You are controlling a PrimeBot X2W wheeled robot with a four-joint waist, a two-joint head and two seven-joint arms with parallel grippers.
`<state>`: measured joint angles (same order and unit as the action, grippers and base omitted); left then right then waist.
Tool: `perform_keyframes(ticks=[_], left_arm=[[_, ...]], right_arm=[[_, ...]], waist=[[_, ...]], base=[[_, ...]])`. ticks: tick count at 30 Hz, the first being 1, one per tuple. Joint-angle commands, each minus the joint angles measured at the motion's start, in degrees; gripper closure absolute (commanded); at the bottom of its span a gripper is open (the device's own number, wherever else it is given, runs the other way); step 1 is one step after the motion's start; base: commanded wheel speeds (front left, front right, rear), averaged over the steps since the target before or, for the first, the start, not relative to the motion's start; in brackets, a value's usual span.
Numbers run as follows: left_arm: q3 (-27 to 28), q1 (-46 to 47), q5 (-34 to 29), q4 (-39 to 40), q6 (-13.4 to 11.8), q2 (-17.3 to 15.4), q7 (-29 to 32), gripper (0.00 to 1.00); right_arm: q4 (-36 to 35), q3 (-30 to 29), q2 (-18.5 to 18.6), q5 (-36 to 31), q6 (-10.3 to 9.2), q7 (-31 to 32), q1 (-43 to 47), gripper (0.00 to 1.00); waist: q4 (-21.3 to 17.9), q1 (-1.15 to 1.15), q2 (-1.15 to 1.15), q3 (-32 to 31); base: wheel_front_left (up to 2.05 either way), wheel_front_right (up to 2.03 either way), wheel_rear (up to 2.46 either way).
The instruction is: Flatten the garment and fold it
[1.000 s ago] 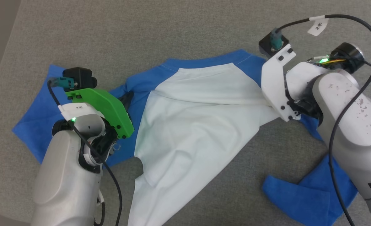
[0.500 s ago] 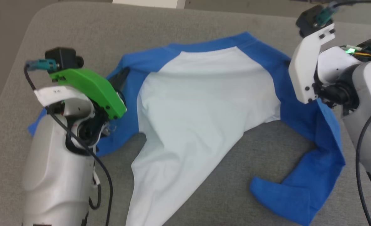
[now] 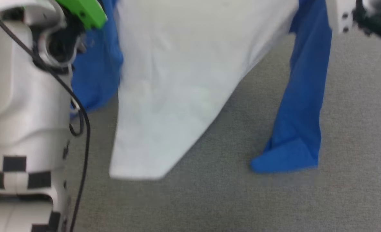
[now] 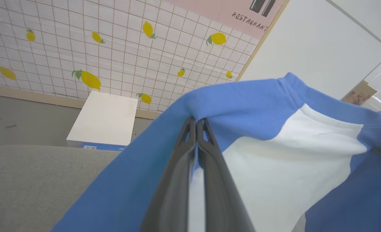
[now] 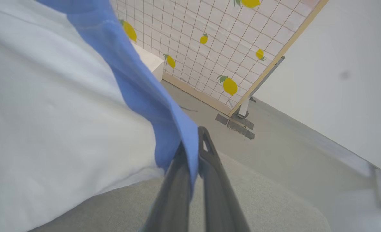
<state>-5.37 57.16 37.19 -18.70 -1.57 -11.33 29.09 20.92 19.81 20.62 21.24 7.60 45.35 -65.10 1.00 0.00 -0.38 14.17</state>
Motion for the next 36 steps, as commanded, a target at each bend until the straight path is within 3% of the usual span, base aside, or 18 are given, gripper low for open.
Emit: perform_keyframes(ticks=[1, 12, 18, 28, 36], left_arm=[[0.0, 3.3, -1.3, -1.2, -0.3, -1.1, -1.1, 1.0], [-1.0, 27.3, -10.6, -7.6, -2.6, -4.4, -14.4, 1.0], [-0.4, 32.3, -11.5, -8.6, -2.1, -3.7, -22.7, 1.0], [-0.1, 29.9, -9.2, -14.6, 1.6, -2.8, -28.9, 1.0], [-0.6, 20.4, -6.1, -19.4, 6.4, -1.5, -33.1, 1.0]], right_arm=[[1.4, -1.1, -1.0, -0.2, -0.11, -1.2, -2.9, 1.0], [9.7, -3.5, -6.6, -10.6, -0.11, -14.9, -26.6, 1.0], [14.8, -4.3, -8.6, -14.1, -0.11, -22.8, -32.7, 1.0], [18.6, 0.8, -6.7, -12.9, -0.11, -26.6, -30.8, 1.0], [17.9, 7.5, -3.3, -6.6, -0.11, -30.7, -21.0, 1.0]], waist=[[-1.8, 0.0, 0.38, 2.5], [-5.4, 0.0, 0.38, 13.0], [-5.9, 0.0, 0.38, 17.0], [-3.8, 0.0, 0.38, 21.2], [-1.3, 0.0, 0.38, 17.2]], base=[[0.0, 0.0, 0.0], [0.0, 0.0, 0.0], [0.0, 0.0, 0.0], [0.0, 0.0, 0.0], [0.0, 0.0, 0.0]])
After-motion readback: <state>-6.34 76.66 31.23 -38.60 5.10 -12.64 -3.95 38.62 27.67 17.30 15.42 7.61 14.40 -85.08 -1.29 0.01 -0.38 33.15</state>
